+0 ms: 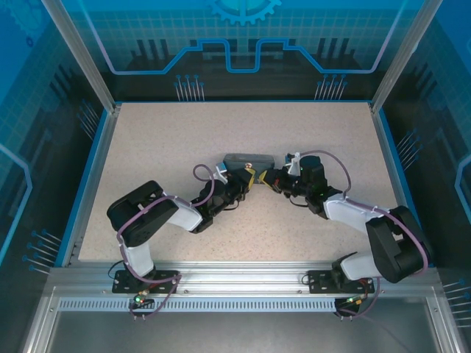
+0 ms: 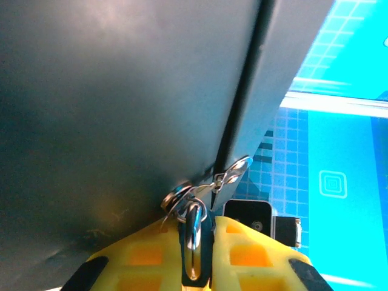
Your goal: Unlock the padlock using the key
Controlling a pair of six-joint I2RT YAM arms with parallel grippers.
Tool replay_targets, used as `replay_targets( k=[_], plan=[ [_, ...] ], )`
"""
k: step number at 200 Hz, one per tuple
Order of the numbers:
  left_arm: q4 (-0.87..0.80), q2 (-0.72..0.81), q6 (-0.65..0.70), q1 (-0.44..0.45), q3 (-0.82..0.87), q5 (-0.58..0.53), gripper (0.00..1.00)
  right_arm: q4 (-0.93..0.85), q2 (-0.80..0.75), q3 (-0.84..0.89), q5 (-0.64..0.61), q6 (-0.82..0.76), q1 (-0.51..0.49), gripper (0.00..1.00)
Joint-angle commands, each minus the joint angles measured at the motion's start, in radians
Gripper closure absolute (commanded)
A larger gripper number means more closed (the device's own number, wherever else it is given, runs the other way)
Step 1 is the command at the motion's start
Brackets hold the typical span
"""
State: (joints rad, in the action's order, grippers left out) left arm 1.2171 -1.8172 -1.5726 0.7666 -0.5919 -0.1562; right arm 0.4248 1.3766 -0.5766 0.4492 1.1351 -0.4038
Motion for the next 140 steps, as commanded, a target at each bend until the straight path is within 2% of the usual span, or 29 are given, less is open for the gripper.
replay_targets(
  k=[1,29,78,105,140],
  plan=[
    [0.107,-0.007,-0.007,0.045,-0.021,0.129,1.00,0.001,-0.037,-0.043,-0.008,-0.162,-0.029,1.00],
    [0.110,-0.002,-0.006,0.044,-0.020,0.130,1.00,0.029,-0.028,-0.009,-0.036,-0.172,-0.018,1.00],
    [0.147,-0.002,0.007,0.043,-0.008,0.165,1.00,0.234,0.020,0.060,0.033,-0.003,-0.003,1.00],
    [0.182,-0.011,0.025,0.036,0.001,0.221,1.00,0.316,0.026,0.091,0.049,0.083,-0.001,1.00],
    [0.182,-0.002,0.065,0.013,0.013,0.314,1.00,0.326,0.001,0.121,0.052,0.117,0.018,1.00]
  ],
)
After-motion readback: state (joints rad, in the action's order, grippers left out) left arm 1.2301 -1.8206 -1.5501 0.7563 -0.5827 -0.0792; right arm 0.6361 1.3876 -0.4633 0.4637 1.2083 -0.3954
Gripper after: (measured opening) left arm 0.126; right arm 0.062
